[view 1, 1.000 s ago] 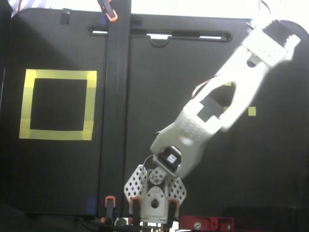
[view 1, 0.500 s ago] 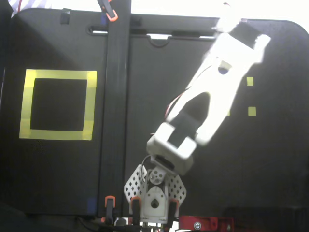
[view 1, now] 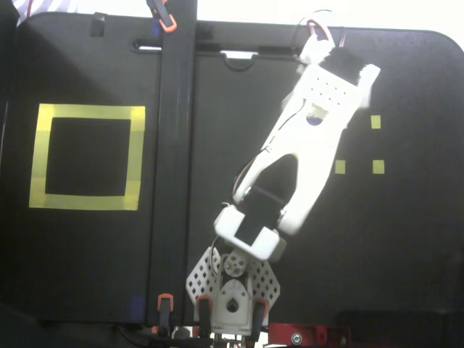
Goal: Grasp the block and place it in the designated area.
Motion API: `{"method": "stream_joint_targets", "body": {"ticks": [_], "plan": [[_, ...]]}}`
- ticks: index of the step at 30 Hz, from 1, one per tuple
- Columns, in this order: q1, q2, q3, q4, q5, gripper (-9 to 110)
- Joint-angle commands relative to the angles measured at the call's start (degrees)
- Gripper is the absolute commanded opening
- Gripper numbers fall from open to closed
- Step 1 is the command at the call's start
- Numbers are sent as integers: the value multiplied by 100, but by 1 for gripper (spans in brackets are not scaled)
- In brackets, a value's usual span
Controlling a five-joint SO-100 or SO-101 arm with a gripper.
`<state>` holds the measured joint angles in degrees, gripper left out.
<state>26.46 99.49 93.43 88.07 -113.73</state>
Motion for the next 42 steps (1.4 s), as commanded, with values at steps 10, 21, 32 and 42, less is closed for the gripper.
{"method": "stream_joint_targets", "body": {"ticks": [10,21,32,42], "plan": [[-264,114,-18,-141,229,19],[-1661,-229,-62,-396,1406,19],[-3630,-475,-308,-281,2953,19],[-5273,-712,-782,-62,4333,19]]}}
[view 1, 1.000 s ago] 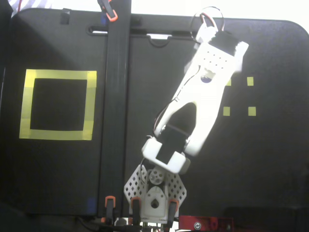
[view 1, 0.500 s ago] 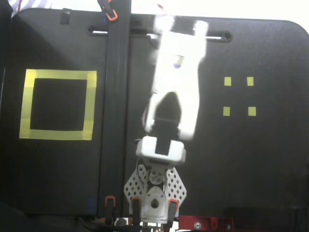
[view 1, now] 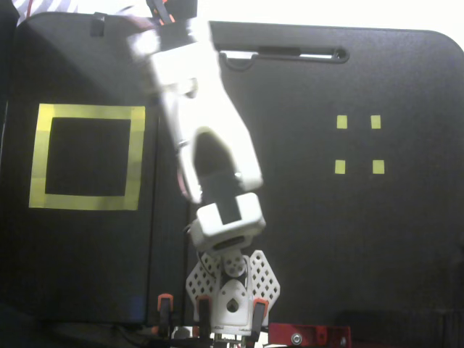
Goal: Grasp the block and place it in the designated area.
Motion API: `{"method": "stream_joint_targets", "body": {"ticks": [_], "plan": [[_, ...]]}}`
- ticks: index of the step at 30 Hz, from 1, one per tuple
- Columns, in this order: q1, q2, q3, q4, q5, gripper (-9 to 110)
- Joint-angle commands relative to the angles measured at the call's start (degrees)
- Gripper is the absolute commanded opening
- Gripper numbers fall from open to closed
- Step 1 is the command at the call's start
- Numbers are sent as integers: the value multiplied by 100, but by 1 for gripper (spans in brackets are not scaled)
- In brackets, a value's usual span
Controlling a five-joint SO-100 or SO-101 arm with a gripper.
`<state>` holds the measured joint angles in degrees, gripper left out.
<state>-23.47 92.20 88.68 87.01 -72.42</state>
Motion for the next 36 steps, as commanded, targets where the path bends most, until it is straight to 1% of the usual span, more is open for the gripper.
{"method": "stream_joint_targets", "body": {"ticks": [1,8,14,18,25,36], "plan": [[-457,9,-308,44,360,19],[-1547,-97,-308,53,1257,19],[-2180,-246,-308,-35,1775,19],[-2329,-325,-316,-79,1925,19],[-2294,-527,-483,-141,1934,19],[-2426,-1723,-861,-562,2285,19]]}}
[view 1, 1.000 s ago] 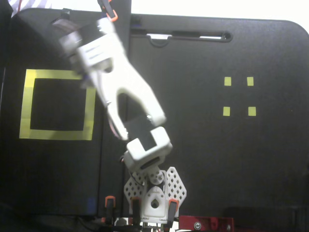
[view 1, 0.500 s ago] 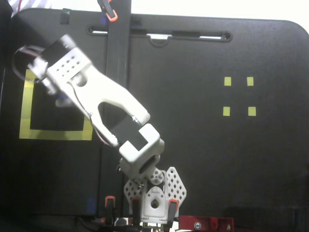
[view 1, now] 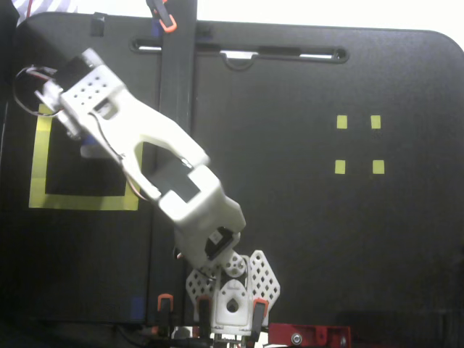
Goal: Grasp the block and place it in the designated area.
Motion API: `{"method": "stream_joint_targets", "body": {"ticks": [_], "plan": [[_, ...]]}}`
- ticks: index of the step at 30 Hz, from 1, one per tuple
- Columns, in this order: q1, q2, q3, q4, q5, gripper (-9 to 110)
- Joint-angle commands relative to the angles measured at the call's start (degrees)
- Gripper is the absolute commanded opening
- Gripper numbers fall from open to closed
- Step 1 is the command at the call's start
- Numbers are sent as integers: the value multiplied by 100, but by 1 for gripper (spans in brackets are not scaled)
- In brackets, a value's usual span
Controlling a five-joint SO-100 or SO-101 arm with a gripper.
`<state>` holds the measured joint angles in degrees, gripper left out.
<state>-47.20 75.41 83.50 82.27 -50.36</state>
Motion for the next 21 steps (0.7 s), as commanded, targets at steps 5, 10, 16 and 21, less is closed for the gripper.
{"method": "stream_joint_targets", "body": {"ticks": [5,10,16,21], "plan": [[-246,-413,-378,-264,290,19],[-299,-738,-396,-387,352,19],[-308,-1160,-396,-501,352,19],[-316,-1248,-396,-510,352,20]]}}
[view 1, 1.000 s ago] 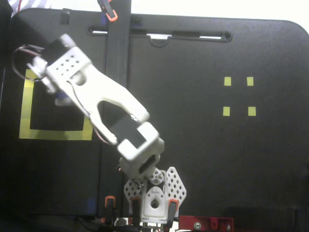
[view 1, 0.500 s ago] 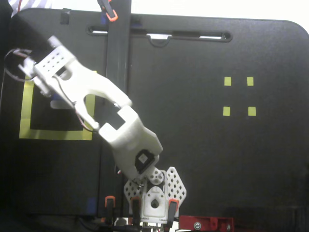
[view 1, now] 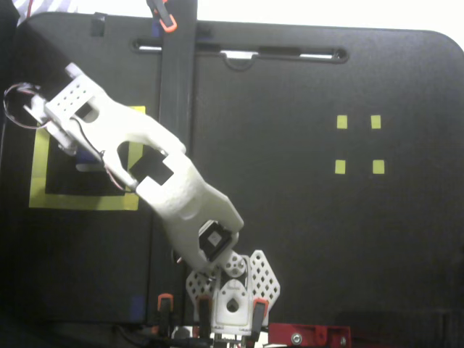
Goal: Grasp the block and place it in the designated area.
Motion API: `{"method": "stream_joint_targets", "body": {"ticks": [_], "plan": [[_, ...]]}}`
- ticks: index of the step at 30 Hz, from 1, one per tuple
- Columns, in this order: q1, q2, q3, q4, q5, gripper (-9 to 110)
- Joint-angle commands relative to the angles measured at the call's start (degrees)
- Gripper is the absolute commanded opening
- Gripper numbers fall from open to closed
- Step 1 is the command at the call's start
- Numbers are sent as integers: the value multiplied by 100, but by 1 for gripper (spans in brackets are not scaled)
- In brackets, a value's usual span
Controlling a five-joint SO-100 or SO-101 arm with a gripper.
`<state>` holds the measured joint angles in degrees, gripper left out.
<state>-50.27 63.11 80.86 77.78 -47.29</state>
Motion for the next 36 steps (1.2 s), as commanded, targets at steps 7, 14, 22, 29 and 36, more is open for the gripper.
{"method": "stream_joint_targets", "body": {"ticks": [7,14,22,29,36], "plan": [[26,114,-132,26,26,26],[26,185,-132,176,-202,44],[53,237,-132,185,-281,47],[105,466,-132,264,-308,47],[211,1187,-141,642,-325,47]]}}
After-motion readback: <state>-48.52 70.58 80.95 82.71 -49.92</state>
